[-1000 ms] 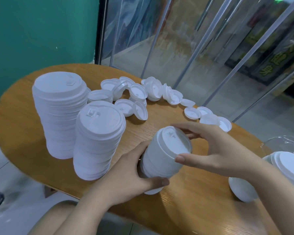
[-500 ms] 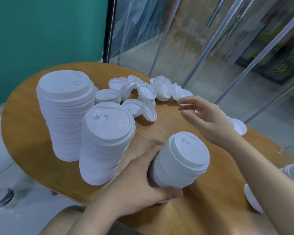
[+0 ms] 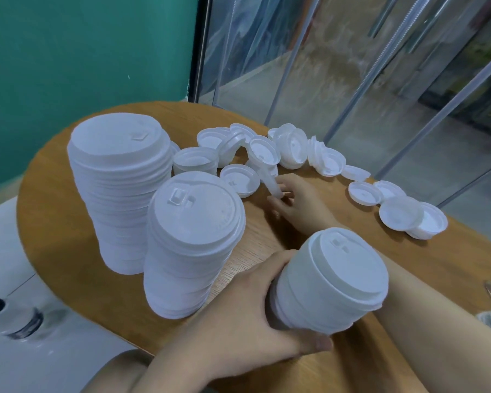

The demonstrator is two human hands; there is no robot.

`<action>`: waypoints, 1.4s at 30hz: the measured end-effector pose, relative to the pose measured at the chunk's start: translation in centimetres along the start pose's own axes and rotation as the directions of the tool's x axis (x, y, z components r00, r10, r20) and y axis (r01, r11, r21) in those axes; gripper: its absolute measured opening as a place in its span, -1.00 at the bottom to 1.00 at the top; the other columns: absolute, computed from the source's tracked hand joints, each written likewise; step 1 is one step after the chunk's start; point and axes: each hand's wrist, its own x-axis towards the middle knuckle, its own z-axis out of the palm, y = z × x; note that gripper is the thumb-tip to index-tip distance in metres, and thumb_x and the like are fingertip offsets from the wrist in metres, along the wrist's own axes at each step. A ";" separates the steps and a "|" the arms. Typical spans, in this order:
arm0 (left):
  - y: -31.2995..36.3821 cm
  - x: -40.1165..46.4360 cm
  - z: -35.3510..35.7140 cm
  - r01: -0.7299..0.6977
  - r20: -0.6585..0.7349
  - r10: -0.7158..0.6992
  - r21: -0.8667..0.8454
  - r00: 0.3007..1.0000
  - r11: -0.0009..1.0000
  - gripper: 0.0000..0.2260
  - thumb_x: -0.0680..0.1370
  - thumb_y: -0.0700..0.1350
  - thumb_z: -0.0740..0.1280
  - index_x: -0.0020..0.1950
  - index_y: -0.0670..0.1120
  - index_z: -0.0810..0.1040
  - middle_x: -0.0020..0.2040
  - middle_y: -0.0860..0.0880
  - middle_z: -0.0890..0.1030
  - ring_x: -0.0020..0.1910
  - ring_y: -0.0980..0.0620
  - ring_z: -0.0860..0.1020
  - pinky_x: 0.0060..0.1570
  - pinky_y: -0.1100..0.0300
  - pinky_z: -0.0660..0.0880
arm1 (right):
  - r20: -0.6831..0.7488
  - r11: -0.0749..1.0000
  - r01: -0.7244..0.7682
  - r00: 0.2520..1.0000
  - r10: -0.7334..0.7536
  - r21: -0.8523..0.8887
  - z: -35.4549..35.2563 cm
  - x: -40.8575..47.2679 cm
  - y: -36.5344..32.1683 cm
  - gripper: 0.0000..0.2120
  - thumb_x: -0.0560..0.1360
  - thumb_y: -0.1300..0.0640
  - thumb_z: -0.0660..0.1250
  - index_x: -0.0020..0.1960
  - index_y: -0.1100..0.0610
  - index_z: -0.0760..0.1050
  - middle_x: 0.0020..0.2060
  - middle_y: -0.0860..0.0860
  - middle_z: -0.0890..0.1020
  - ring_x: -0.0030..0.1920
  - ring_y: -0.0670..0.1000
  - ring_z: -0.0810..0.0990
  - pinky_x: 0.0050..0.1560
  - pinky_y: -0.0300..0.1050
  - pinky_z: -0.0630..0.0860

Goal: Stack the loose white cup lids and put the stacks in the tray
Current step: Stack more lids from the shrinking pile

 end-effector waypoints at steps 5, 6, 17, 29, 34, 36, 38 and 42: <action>-0.2 0.1 0.2 -0.007 -0.013 0.007 -0.001 1.000 1.000 -0.25 0.34 0.07 0.67 0.40 0.39 0.38 0.27 0.38 0.57 0.28 0.37 0.50 0.32 0.21 0.45 | -0.100 1.000 -0.016 0.995 0.016 0.006 -2.0 -1.7 -0.2 -0.87 0.62 0.12 0.34 -0.09 0.14 0.49 -0.28 -0.03 0.56 -0.26 -0.10 0.51 -0.19 -0.16 0.46; -0.1 0.0 0.2 -0.006 -0.012 0.006 -0.007 1.000 1.000 -0.25 0.34 0.06 0.67 0.41 0.39 0.38 0.27 0.37 0.57 0.29 0.36 0.50 0.33 0.19 0.46 | -0.122 0.998 -0.048 0.991 0.053 0.049 -2.6 -2.2 -0.2 -0.91 0.62 0.11 0.34 -0.05 0.09 0.49 -0.27 -0.05 0.57 -0.27 -0.10 0.53 -0.19 -0.14 0.48; -0.1 -0.4 0.4 -0.010 -0.010 0.010 -0.044 1.000 0.999 -0.26 0.35 0.10 0.66 0.41 0.39 0.37 0.29 0.33 0.57 0.31 0.29 0.51 0.36 0.05 0.47 | 0.123 0.859 -0.486 0.873 0.471 0.162 -6.9 -8.5 2.0 -0.60 0.65 0.07 0.33 0.46 0.04 0.39 0.06 -0.07 0.58 -0.11 -0.18 0.53 -0.32 -0.47 0.45; -0.3 -0.4 0.3 -0.031 -0.028 0.029 -0.087 0.999 0.996 -0.20 0.29 0.09 0.70 0.42 0.36 0.38 0.29 0.30 0.57 0.30 0.28 0.52 0.34 0.07 0.50 | -0.058 0.929 -0.357 0.930 0.363 0.093 -9.4 -10.2 -1.0 -0.49 0.45 -0.17 0.52 0.33 -0.07 0.50 0.07 -0.22 0.59 -0.03 -0.11 0.62 -0.04 -0.20 0.52; -0.4 -0.3 0.3 -0.073 -0.062 0.066 -0.116 0.996 0.991 -0.18 0.31 0.08 0.69 0.43 0.44 0.34 0.28 0.34 0.54 0.31 0.29 0.52 0.32 0.17 0.49 | -0.100 0.887 -0.124 0.977 0.186 0.444 -13.4 -14.1 -7.3 -0.70 0.54 0.03 0.48 0.26 -0.03 0.58 0.01 -0.22 0.72 -0.02 -0.14 0.70 -0.07 -0.37 0.55; -0.3 -0.2 0.3 -0.077 -0.064 0.070 -0.126 0.995 0.989 -0.18 0.32 0.06 0.69 0.44 0.43 0.35 0.28 0.31 0.56 0.31 0.26 0.53 0.31 0.16 0.50 | -0.061 0.885 -0.050 0.994 0.088 0.464 -14.1 -15.8 -9.0 -0.65 0.49 0.05 0.46 0.26 0.01 0.58 0.07 -0.15 0.73 0.07 -0.15 0.69 -0.01 -0.35 0.56; -0.2 -0.3 0.4 -0.081 -0.053 0.075 -0.131 0.996 0.988 -0.22 0.33 0.02 0.69 0.44 0.37 0.40 0.28 0.27 0.59 0.31 0.23 0.54 0.31 0.09 0.52 | -0.021 0.903 -0.043 0.998 0.057 0.428 -14.0 -17.0 -9.6 -0.59 0.45 -0.01 0.50 0.28 -0.02 0.59 0.17 -0.10 0.70 0.21 -0.08 0.66 0.12 -0.21 0.59; -0.2 -0.5 0.3 -0.085 -0.060 0.079 -0.111 0.995 0.990 -0.28 0.36 -0.02 0.67 0.39 0.37 0.43 0.25 0.32 0.59 0.27 0.28 0.54 0.25 0.19 0.52 | -0.011 0.973 -0.022 1.000 0.025 0.229 -13.2 -17.7 -9.4 -0.44 0.39 -0.24 0.47 0.35 -0.14 0.51 0.25 -0.24 0.64 0.33 -0.12 0.57 0.29 -0.16 0.51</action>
